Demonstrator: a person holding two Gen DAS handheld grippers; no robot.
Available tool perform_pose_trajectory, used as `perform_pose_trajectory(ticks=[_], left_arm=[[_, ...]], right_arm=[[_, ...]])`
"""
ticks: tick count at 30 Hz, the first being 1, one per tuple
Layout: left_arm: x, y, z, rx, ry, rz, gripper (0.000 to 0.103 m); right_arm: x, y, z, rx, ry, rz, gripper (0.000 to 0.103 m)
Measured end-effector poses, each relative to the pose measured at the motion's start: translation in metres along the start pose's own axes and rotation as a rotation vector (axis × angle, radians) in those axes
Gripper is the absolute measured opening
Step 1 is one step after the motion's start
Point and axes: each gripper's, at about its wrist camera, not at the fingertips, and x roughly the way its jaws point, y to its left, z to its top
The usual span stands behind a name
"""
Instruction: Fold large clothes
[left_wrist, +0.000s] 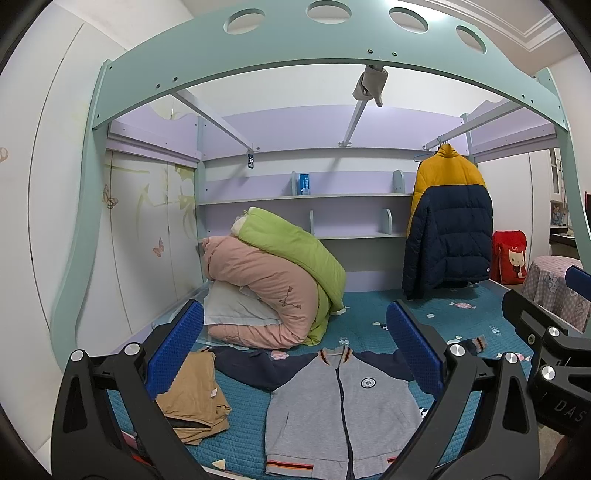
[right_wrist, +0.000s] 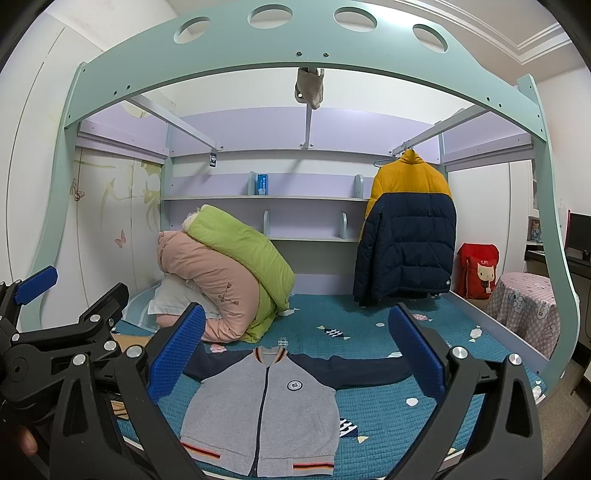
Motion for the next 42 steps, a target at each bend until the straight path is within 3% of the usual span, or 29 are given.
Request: perform_pose_trajectory(ticks=[42], left_arm=[[-0.0035,0.0084,0.0048,0.002,0.004,0.0,0.099]], right_arm=[[-0.0008,-0.005,0.003,0.003,0.005,-0.004,0.096]])
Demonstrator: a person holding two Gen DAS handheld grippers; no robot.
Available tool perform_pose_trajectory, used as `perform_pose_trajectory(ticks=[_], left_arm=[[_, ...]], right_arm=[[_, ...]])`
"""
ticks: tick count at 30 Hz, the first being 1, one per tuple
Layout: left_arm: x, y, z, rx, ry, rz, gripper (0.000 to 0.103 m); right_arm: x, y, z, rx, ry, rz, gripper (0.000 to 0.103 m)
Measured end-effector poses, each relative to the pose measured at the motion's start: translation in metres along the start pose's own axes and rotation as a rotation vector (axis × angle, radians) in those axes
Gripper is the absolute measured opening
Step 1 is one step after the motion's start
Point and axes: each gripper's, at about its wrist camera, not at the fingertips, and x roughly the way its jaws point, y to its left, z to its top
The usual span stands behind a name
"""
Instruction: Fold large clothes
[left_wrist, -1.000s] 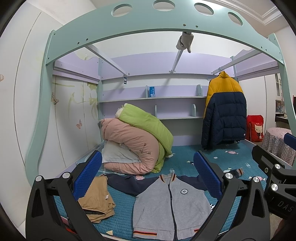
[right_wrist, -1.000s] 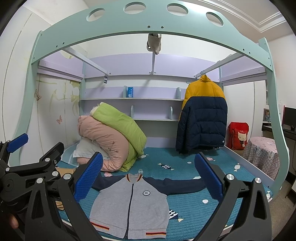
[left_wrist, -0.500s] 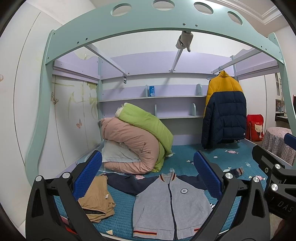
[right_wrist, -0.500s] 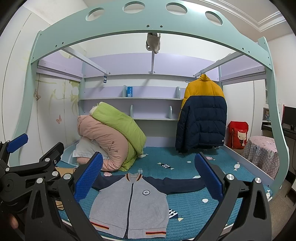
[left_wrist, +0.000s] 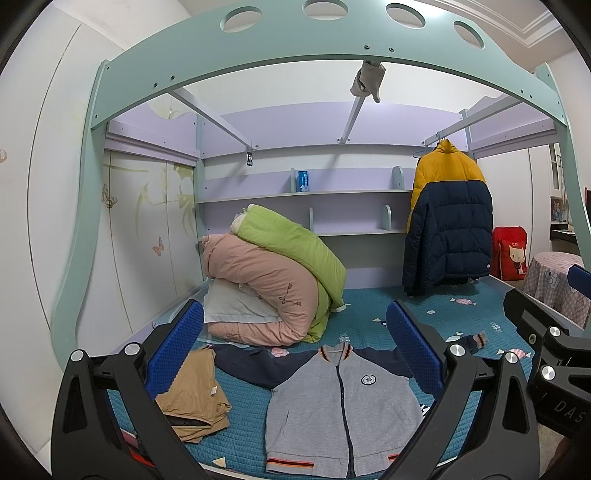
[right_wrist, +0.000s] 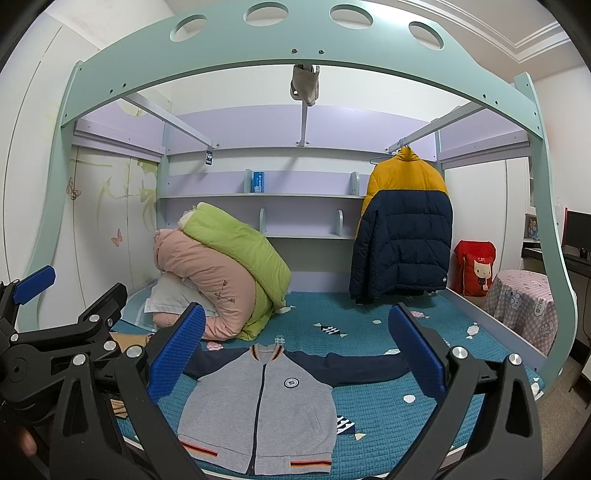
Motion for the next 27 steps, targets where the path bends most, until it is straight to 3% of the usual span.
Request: perform_pose_trajectory(ticks=[27], left_arm=[[0.0007,-0.0006,-0.0006,0.003,0.002,0.001,0.099]], right_arm=[[0.0004,-0.0049,-0.0084,0.002,0.004,-0.003,0.096]])
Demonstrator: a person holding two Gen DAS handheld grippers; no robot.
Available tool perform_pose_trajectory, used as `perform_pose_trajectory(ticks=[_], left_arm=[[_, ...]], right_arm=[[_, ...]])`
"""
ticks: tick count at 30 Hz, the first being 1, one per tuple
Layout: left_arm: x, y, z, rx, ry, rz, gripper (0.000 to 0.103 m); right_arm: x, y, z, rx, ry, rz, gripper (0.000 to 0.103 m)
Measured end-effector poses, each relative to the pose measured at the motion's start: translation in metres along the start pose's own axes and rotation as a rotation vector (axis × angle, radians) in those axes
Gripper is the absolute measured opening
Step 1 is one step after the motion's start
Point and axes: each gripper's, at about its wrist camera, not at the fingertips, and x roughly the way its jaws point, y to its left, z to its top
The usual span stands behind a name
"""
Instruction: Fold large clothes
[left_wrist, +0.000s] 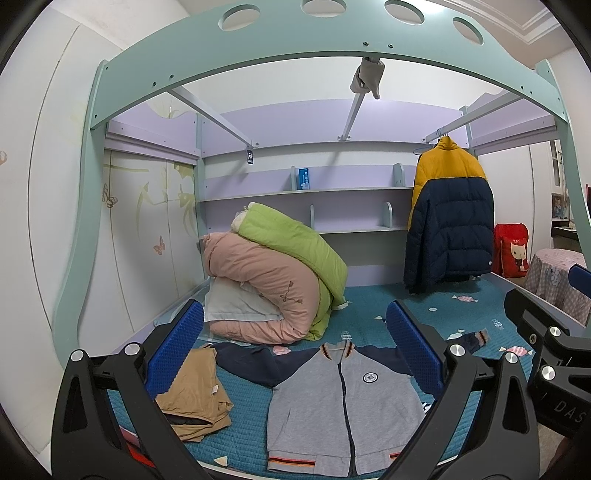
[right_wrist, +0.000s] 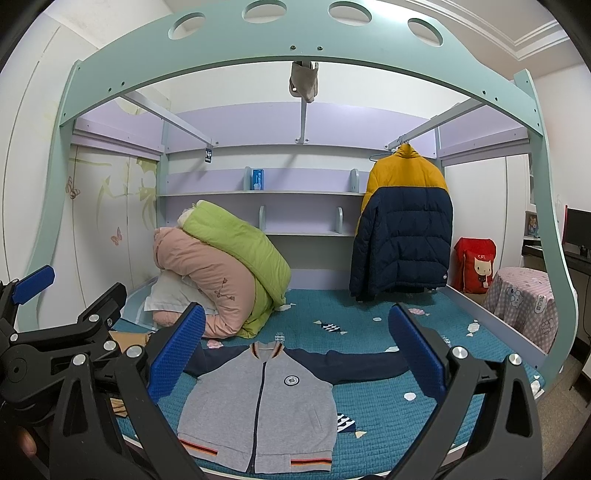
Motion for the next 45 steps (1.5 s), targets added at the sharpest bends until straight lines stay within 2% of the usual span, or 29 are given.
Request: perform_pose_trajectory(ticks=[33,34,44,45], left_arm=[[0.001,0.005,0.001,0.007,0.006,0.0,0.099],[-0.002,0.011,-0.01,0.008,0.007,-0.001,0.099],[-0.004,0.023,-0.029,0.017,0.037,-0.002,0.099],[0.002,0.015,-0.031,0.019,0.043,-0.003,0.099]], right_arm=[[0.008,-0.006,-0.01,0.008,0.017,0.0,0.096],[0.008,-0.006,-0.011,0.009,0.019,0.0,0.096],[0.024,-0.005,-0.013,0.018,0.057,0.0,0.096],[0.027,-0.005,-0.014,0.018,0.062,0.0,0.096]])
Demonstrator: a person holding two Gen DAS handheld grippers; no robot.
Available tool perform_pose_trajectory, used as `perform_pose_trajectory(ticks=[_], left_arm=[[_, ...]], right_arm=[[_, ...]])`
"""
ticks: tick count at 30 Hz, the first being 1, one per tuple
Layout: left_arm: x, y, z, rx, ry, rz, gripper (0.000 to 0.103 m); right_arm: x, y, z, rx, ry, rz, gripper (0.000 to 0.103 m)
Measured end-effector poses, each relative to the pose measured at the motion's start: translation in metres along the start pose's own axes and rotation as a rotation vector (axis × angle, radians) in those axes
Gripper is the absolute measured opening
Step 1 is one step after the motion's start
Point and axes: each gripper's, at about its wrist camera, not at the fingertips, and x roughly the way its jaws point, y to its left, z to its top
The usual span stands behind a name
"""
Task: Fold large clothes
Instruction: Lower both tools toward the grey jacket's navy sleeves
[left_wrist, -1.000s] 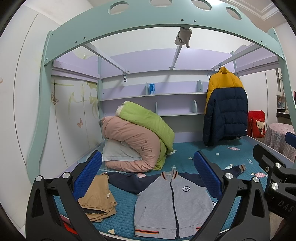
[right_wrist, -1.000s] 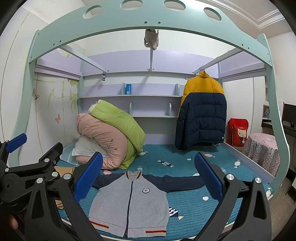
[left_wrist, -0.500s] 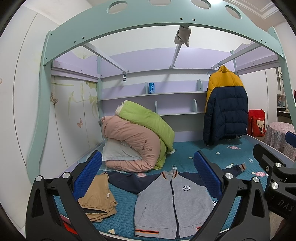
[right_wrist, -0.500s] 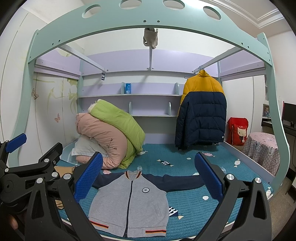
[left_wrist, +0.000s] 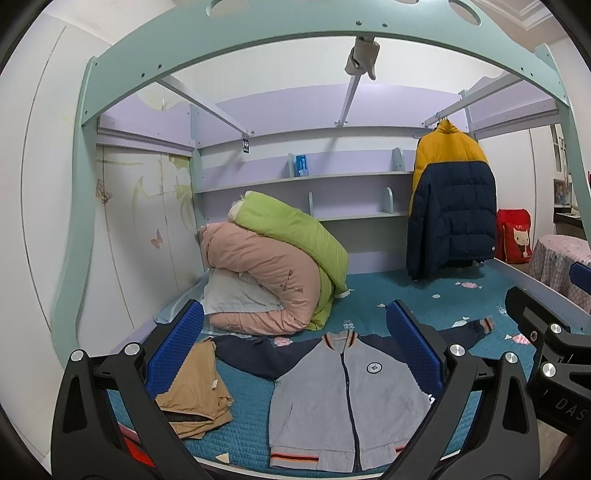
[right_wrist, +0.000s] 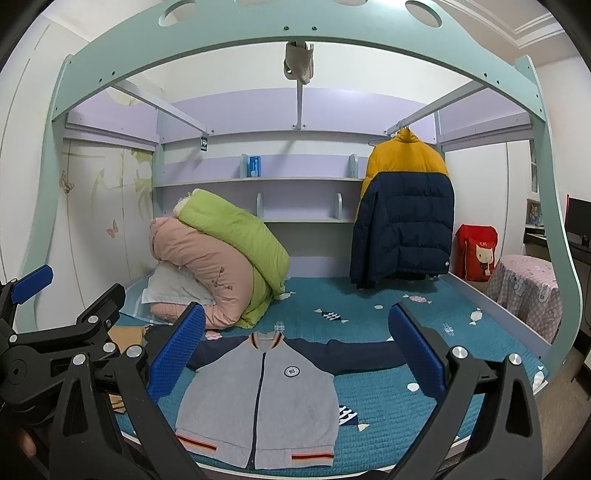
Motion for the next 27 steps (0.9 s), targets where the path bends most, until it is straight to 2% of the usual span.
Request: perform_pose_trajectory(ticks=[5,9,13,17,21,23,25,27], left_arm=[[0.022,-0.001,-0.012,0.019,0.052,-0.004,0.099],[0.058,0.0,-0.027,0.039,0.156,-0.026,0.099],[0.112,-0.001,-0.053,0.06,0.294,-0.048,0.099],[0.174,0.004,-0.093,0.065,0.436,-0.062,0.099],[0.243,0.027,-0.138,-0.038,0.626,-0.133,0.099],[0.276,0.043,-0.157,-0.099,0.697,-0.156,0.099],[0.309,0.057,-0.17,-0.124,0.751,-0.15,0.099],[0.342,0.076,-0.175,-0.11,0.759,-0.109,0.098]], right_arm=[[0.026,0.002,-0.006,0.005,0.053,0.003,0.096],[0.064,0.002,-0.024,0.013,0.136,0.003,0.096],[0.125,0.006,-0.058,0.035,0.285,0.026,0.096],[0.178,0.011,-0.093,0.063,0.42,0.04,0.096],[0.235,0.019,-0.129,0.09,0.542,0.046,0.096],[0.259,0.023,-0.143,0.106,0.589,0.05,0.096],[0.287,0.032,-0.157,0.113,0.62,0.053,0.096],[0.311,0.04,-0.168,0.108,0.633,0.059,0.096]])
